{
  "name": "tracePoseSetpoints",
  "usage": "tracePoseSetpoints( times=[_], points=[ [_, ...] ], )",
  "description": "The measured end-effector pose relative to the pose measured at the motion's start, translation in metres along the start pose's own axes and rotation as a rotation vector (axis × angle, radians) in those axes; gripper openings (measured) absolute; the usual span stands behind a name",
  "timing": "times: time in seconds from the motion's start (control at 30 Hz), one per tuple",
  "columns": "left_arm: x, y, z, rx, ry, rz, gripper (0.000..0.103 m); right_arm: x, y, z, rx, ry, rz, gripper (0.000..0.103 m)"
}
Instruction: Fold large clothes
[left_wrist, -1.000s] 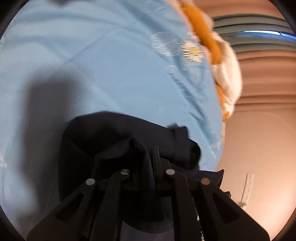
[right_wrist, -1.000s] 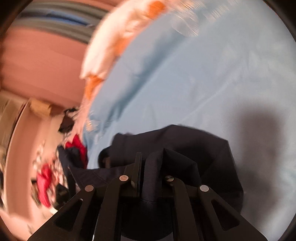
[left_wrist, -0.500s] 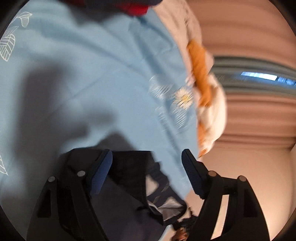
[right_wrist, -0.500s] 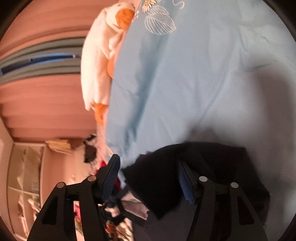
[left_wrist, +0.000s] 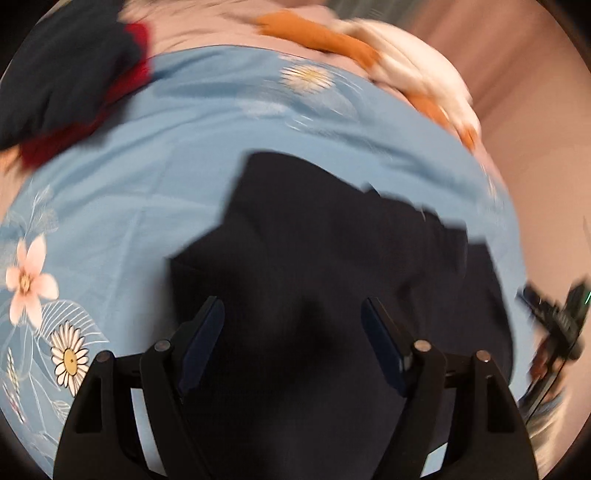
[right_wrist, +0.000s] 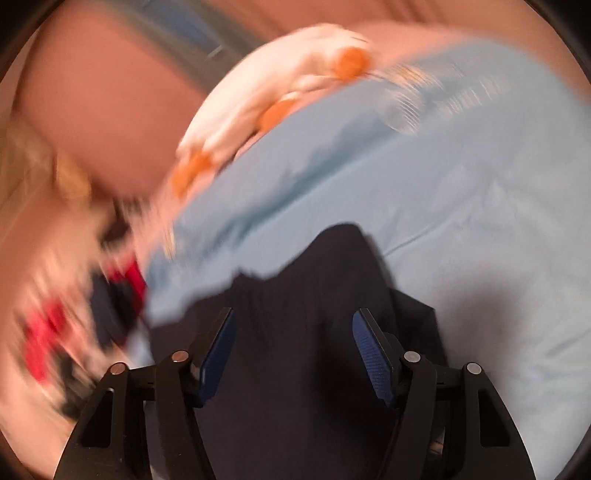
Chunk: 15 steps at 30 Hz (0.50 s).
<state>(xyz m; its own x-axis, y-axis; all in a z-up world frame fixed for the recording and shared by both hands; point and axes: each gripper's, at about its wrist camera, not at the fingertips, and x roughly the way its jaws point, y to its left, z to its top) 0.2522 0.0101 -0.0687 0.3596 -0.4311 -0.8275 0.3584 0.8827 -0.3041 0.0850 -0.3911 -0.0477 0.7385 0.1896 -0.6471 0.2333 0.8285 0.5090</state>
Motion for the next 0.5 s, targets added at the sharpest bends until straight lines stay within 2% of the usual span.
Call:
tracePoseSetpoints(
  times=[0.07,0.1,0.23,0.33,0.37,0.4,0.5],
  points=[
    [0.009,-0.021,-0.008,0.077,-0.014,-0.005,0.075,0.005,0.033,-0.02,-0.188,0.008,-0.077,0.062],
    [0.015,-0.029,-0.007,0.095,-0.018,-0.008,0.075,0.015,0.046,-0.022,-0.241,0.02,-0.086,0.055],
    [0.056,-0.065,-0.001,0.172,0.014,-0.006,0.069,0.061,0.089,-0.027,-0.373,0.107,-0.071,0.04],
    [0.09,-0.083,0.008,0.226,0.039,0.066,0.068,0.089,0.112,-0.028,-0.42,0.147,-0.054,0.04],
    [0.096,-0.085,0.01,0.229,0.05,0.09,0.068,0.104,0.116,-0.027,-0.416,0.179,-0.021,0.04],
    [0.11,-0.082,0.012,0.212,0.073,0.129,0.068,0.114,0.121,-0.026,-0.419,0.194,-0.024,0.04],
    [0.128,-0.069,0.017,0.168,0.115,0.152,0.07,0.149,0.123,-0.028,-0.428,0.245,-0.141,0.04]
  ],
)
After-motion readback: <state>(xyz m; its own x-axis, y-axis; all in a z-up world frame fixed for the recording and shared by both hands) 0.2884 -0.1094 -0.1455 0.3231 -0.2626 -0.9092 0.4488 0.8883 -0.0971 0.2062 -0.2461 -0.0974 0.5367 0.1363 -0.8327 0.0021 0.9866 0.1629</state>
